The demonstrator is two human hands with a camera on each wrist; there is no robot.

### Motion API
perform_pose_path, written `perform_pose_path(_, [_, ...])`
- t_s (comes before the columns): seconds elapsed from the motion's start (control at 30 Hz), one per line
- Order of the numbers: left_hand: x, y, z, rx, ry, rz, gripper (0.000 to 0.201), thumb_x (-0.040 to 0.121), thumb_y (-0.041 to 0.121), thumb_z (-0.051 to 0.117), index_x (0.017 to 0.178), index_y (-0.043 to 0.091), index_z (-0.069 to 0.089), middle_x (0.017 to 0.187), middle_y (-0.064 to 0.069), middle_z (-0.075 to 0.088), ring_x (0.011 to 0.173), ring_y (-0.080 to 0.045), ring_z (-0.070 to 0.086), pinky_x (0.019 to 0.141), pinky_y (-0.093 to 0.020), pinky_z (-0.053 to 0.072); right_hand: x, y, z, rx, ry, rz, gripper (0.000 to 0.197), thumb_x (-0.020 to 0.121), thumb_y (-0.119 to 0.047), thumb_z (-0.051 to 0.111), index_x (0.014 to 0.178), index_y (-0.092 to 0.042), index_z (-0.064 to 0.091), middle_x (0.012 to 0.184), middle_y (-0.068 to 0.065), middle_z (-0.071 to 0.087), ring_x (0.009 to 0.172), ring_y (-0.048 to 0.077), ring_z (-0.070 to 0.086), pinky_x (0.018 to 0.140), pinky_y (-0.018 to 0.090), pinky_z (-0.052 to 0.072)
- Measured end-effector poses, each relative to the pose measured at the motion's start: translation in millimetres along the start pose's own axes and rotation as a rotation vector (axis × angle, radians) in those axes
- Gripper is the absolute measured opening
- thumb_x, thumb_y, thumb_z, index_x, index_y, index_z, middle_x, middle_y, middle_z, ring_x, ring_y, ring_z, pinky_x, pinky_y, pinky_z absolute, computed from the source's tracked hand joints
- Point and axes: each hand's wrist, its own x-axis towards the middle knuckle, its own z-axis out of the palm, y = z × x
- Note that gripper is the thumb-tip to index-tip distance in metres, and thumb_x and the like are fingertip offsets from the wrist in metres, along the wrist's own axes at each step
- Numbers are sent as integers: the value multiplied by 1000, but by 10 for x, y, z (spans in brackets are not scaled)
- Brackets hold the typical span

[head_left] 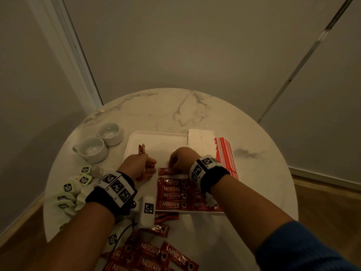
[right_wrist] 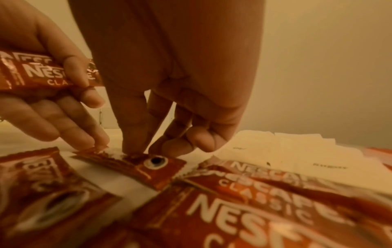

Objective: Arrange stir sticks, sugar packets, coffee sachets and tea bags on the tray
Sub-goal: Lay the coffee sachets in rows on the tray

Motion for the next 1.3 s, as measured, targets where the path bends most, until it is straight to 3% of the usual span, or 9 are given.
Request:
perform_pose_path(0.1, [8,-19,16,75,7,-1,10,86,2,50,81,-2,58,71,-15,54,58,-19,48,51,-25,36,-13,-1,19,-22,-4,-14,17,85,-18,67,101,-16,72,103,0,68,96,17,61,88,31,52])
perform_pose_path(0.33, [8,-54,29,142,18,-13,14,86,5,50,84,-4,61,79,-20,60,79,-28,51,57,-28,39,-63,0,40,-64,-22,-30,15,85,-16,66,99,-14,71,100,2,68,94,18,61,83,29,51])
perform_pose_path(0.53, [-32,-46,51,207,10,5,13,86,7,52,79,0,60,71,-17,60,38,-13,45,35,-19,31,-52,10,62,-91,-25,-49,13,84,-14,67,96,-15,70,100,2,67,93,18,61,80,27,51])
perform_pose_path(0.73, [-46,-45,54,258,17,56,11,86,14,57,82,6,62,83,-15,65,56,-20,54,48,-26,39,-64,50,29,-38,23,-58,15,88,-18,62,101,-14,69,104,1,67,96,17,60,88,29,50])
perform_pose_path(0.87, [-130,-9,76,217,-136,203,18,94,17,52,98,8,67,94,-12,72,90,-24,68,89,-40,51,-154,0,-183,313,209,-122,14,88,-21,62,96,-14,72,91,-2,68,82,10,59,77,27,48])
perform_pose_path(0.97, [-276,81,132,8,-378,192,20,95,10,50,106,-1,63,88,-20,70,77,-29,70,74,-39,59,-295,-116,-362,744,110,-161,15,86,-21,58,90,-18,72,83,-3,68,78,11,59,67,25,42])
perform_pose_path(1.1, [-360,191,213,-91,-535,177,26,94,10,48,114,-4,57,94,-24,69,79,-34,70,66,-39,59,-362,-145,-416,838,30,-247,21,80,-20,64,95,-6,68,85,12,63,78,21,56,70,31,44])
perform_pose_path(1.2, [-322,221,245,-157,-481,129,26,98,9,40,118,-3,51,107,-30,65,94,-43,67,75,-45,58,-356,-120,-448,909,123,-191,14,89,-13,59,99,-6,65,91,12,65,81,20,60,66,30,48])
perform_pose_path(1.3, [-219,254,201,-199,-283,91,36,81,-3,28,111,-10,45,92,-29,68,80,-45,69,62,-41,59,-327,-43,-494,1016,253,-55,8,90,-9,57,96,-9,63,85,9,61,74,16,56,54,26,44])
